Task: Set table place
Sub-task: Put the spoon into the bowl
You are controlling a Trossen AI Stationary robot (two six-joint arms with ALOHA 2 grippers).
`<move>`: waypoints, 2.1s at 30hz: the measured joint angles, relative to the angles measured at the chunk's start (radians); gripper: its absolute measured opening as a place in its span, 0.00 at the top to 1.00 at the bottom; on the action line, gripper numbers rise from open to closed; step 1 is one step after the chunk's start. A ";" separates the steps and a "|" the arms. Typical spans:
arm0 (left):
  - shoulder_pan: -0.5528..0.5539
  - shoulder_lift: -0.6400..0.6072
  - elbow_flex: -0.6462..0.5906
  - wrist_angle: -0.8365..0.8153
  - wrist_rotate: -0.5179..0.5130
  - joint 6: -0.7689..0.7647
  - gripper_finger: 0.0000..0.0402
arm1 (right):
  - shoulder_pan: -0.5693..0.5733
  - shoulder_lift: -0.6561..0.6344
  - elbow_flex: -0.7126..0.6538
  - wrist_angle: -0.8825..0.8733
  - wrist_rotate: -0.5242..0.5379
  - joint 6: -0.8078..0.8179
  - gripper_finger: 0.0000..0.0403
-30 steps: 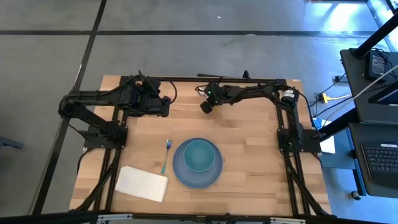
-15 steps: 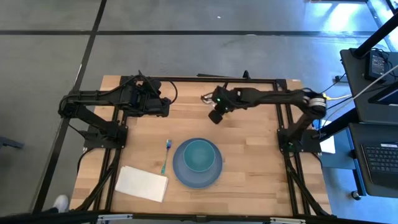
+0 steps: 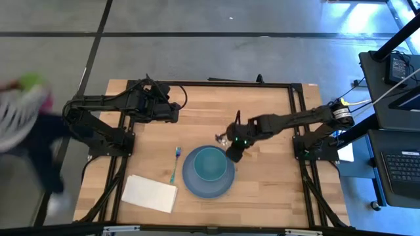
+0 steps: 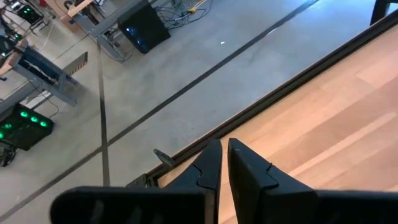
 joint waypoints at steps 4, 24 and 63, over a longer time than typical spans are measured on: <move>0.000 0.000 0.000 0.000 -0.002 0.000 0.97 | 0.063 0.025 0.093 -0.099 -0.007 0.054 0.88; 0.001 0.000 0.000 0.000 -0.065 -0.003 0.93 | 0.183 0.487 0.660 -0.406 -0.091 0.072 0.85; 0.000 0.000 0.000 -0.004 -0.066 0.000 0.99 | 0.134 0.624 0.702 -0.324 -0.140 0.017 0.81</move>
